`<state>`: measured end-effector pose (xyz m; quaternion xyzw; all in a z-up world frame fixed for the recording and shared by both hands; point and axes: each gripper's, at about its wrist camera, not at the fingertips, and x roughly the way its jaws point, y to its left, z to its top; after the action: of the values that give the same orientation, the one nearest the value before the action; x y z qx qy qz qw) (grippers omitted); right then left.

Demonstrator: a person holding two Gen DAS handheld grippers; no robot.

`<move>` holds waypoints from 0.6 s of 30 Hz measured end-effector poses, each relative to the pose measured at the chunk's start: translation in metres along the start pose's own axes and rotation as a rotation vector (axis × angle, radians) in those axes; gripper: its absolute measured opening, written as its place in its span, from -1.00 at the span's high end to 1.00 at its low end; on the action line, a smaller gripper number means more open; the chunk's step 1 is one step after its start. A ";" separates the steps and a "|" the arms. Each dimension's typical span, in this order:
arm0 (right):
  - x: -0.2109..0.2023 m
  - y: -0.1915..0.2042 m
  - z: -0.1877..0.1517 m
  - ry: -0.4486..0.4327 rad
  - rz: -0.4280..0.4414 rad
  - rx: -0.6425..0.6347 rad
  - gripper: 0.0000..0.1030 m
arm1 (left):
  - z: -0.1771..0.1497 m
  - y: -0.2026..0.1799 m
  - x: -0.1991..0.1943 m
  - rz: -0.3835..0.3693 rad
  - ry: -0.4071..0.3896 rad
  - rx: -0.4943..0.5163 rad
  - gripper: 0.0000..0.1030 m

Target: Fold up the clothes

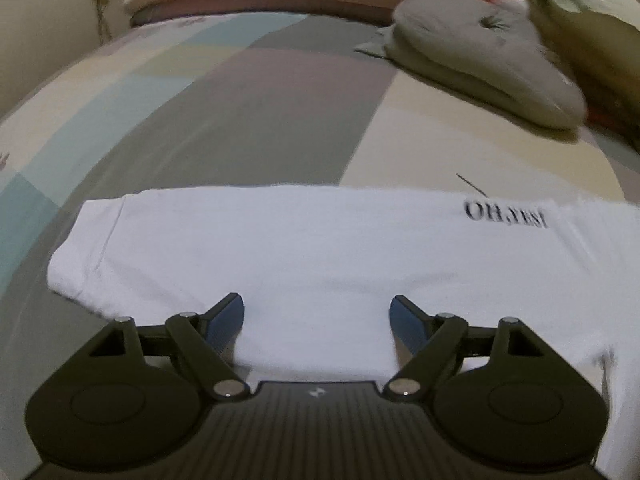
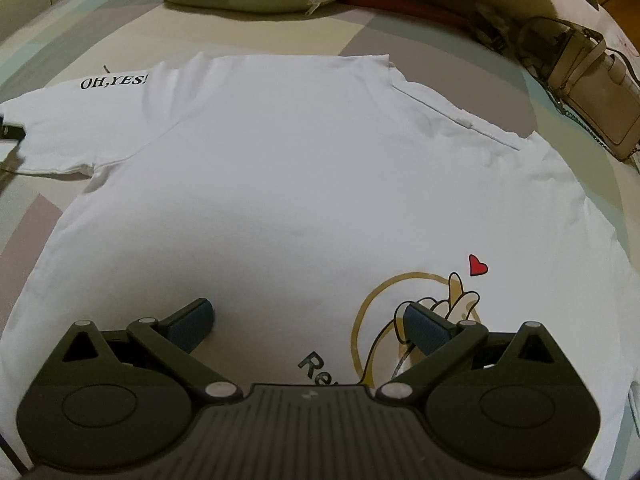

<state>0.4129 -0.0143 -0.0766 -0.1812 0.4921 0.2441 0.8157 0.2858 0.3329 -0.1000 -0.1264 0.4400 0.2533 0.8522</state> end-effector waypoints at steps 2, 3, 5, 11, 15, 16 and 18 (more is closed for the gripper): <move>-0.001 -0.001 -0.002 0.000 0.007 0.000 -1.00 | -0.006 0.002 -0.008 -0.014 0.019 0.018 -0.59; -0.002 -0.001 -0.003 -0.001 0.010 0.000 -1.00 | -0.002 0.005 -0.011 -0.024 0.026 0.024 -0.59; -0.002 -0.001 -0.003 0.002 0.013 -0.002 -1.00 | 0.008 0.011 -0.014 -0.020 0.004 0.033 -0.59; -0.001 0.000 -0.002 0.002 0.020 -0.016 -1.00 | 0.023 0.040 0.014 0.047 -0.034 0.022 -0.62; 0.000 0.000 0.001 0.020 0.022 -0.020 -1.00 | 0.010 0.068 0.009 0.024 -0.003 -0.043 -0.63; 0.000 0.000 0.002 0.024 0.022 -0.022 -1.00 | 0.007 0.074 0.006 0.024 0.007 -0.053 -0.63; 0.001 0.000 0.003 0.026 0.025 -0.022 -1.00 | 0.008 0.083 0.002 0.010 0.028 -0.065 -0.59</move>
<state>0.4153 -0.0132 -0.0760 -0.1871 0.5021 0.2574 0.8041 0.2472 0.4071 -0.0966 -0.1553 0.4439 0.2698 0.8403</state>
